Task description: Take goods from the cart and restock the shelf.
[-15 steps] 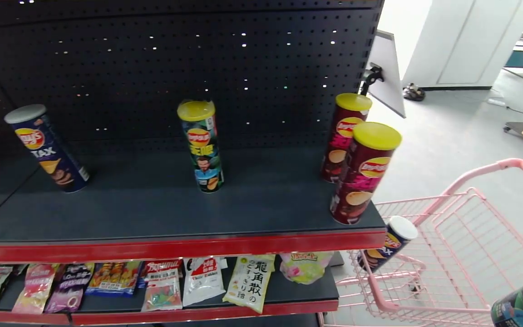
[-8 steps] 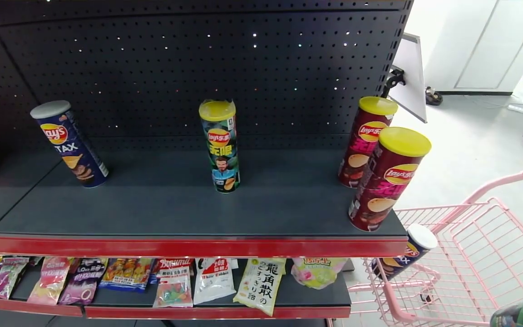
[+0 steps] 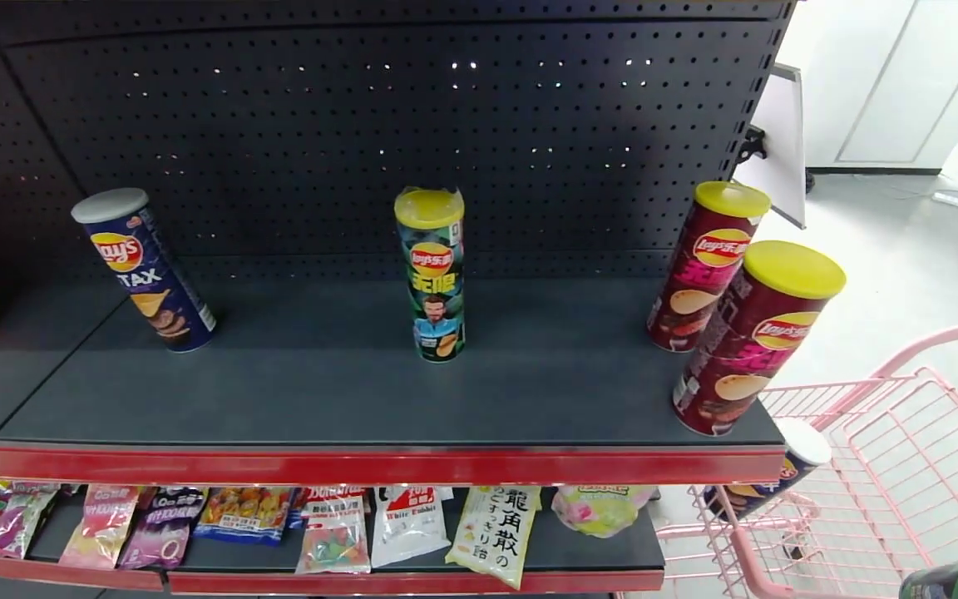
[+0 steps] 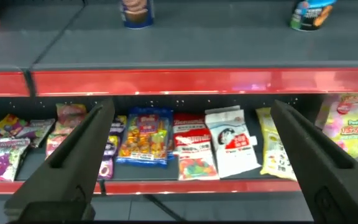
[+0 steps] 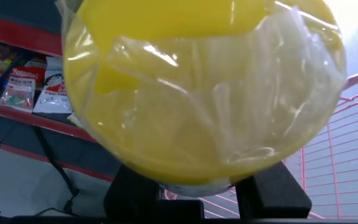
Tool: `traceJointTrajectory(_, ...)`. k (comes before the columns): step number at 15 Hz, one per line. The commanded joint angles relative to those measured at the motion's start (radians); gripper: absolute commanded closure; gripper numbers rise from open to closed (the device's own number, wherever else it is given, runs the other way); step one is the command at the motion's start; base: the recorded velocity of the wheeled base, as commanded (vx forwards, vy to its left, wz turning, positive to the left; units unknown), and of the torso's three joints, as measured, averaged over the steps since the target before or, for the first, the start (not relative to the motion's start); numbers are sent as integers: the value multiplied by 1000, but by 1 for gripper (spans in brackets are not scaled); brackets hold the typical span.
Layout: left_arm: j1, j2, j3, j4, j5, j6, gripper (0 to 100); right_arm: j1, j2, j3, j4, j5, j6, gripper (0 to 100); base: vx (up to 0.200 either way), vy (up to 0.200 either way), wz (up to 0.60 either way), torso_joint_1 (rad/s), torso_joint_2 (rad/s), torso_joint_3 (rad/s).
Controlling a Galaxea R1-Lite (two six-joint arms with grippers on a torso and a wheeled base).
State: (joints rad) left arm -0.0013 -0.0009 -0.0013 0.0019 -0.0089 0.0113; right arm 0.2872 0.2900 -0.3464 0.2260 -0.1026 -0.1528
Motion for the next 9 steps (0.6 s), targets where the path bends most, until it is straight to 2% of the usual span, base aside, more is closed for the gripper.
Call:
traceJointTrajectory(1,1,1,0,0,0,-1,0,1,-11,3,1,0,-1,100,0,200,0,-12,-2,2)
traceJointTrajectory(5,1,1,0,0,0,1,0,3,-18,7,1,43,-1,100,0,200,0,-1,0,4)
traceJointTrajectory(8,1,1,0,0,0,1,0,3,-38,18,-2,63,-1,100,0,0,0,0,0,0)
traceJointTrajectory(9,1,1,0,0,0,1,0,3,-45,21,-2,63,-1,100,200,0,0,2,2,2)
